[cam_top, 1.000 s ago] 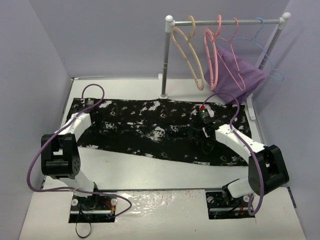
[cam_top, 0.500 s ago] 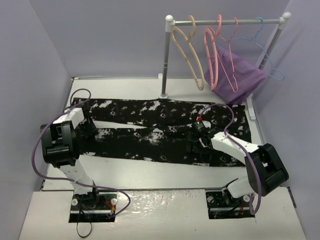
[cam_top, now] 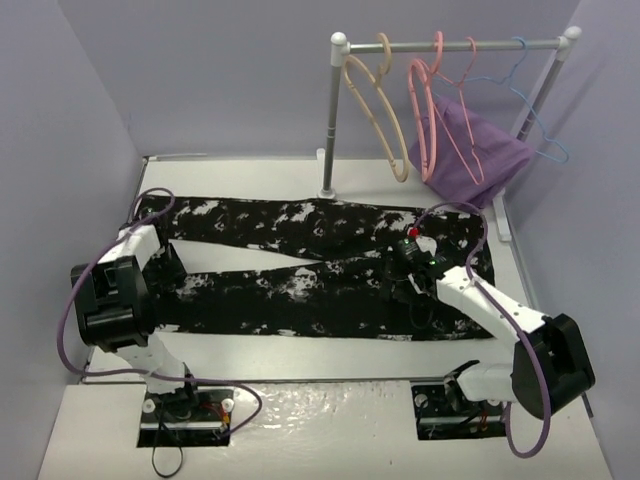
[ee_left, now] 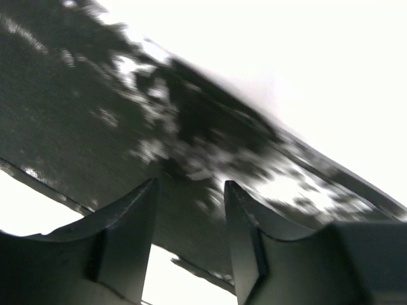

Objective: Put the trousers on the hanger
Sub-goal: Flatten out the trousers at the center of the board.

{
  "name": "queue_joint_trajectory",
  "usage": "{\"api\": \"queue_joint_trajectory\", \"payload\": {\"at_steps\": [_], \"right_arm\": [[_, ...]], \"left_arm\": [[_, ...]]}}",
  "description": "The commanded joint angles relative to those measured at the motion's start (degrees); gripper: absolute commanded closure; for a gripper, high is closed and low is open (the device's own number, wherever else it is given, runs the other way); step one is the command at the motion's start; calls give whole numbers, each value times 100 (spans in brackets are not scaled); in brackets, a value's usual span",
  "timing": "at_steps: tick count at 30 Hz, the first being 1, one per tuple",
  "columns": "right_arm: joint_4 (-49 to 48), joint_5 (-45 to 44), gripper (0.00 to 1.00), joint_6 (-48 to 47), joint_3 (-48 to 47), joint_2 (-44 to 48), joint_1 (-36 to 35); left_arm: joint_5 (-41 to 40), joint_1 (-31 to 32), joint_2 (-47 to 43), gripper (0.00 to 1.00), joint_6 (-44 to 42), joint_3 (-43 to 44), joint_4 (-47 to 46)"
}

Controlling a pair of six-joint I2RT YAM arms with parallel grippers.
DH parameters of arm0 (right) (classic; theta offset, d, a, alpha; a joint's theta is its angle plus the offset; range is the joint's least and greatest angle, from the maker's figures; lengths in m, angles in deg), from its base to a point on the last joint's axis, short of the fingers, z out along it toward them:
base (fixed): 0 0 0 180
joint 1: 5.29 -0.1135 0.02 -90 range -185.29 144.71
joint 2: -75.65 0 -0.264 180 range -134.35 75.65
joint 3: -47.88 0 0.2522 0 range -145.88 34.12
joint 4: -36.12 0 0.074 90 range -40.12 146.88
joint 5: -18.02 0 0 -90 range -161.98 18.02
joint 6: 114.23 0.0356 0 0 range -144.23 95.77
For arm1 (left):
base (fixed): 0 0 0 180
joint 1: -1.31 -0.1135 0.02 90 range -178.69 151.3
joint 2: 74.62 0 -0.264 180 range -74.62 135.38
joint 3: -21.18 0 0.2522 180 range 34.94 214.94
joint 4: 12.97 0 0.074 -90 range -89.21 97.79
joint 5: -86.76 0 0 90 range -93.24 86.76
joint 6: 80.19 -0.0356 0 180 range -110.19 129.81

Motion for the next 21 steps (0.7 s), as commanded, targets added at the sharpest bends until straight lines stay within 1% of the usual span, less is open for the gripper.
{"api": "queue_joint_trajectory", "payload": {"at_steps": [1, 4, 7, 12, 16, 17, 19, 21], "right_arm": [[88, -426, 25, 72, -229, 207, 587], [-202, -277, 25, -49, -99, 149, 1129], [-557, -58, 25, -65, 0, 46, 1480], [-1170, 338, 25, 145, 484, -481, 2123], [-1240, 424, 25, 373, 908, -533, 2788], [-1217, 486, 25, 427, 1033, -505, 3122], [-1197, 584, 22, 524, 1170, -422, 3554], [-1070, 469, 20, 541, 1191, -334, 3936]], "left_arm": [[-74, 726, -730, 57, -112, 587, 43], [154, 1011, -1013, 55, 91, 553, -107], [380, 1194, -1323, 55, 179, 342, -308], [537, 1234, -1793, 51, 110, -14, -451], [524, 1234, -1966, 51, -26, -80, -325], [503, 1234, -1989, 51, -74, -81, -285], [517, 1234, -1997, 51, -116, -83, -261], [523, 1234, -1970, 51, -139, -35, -199]]}}
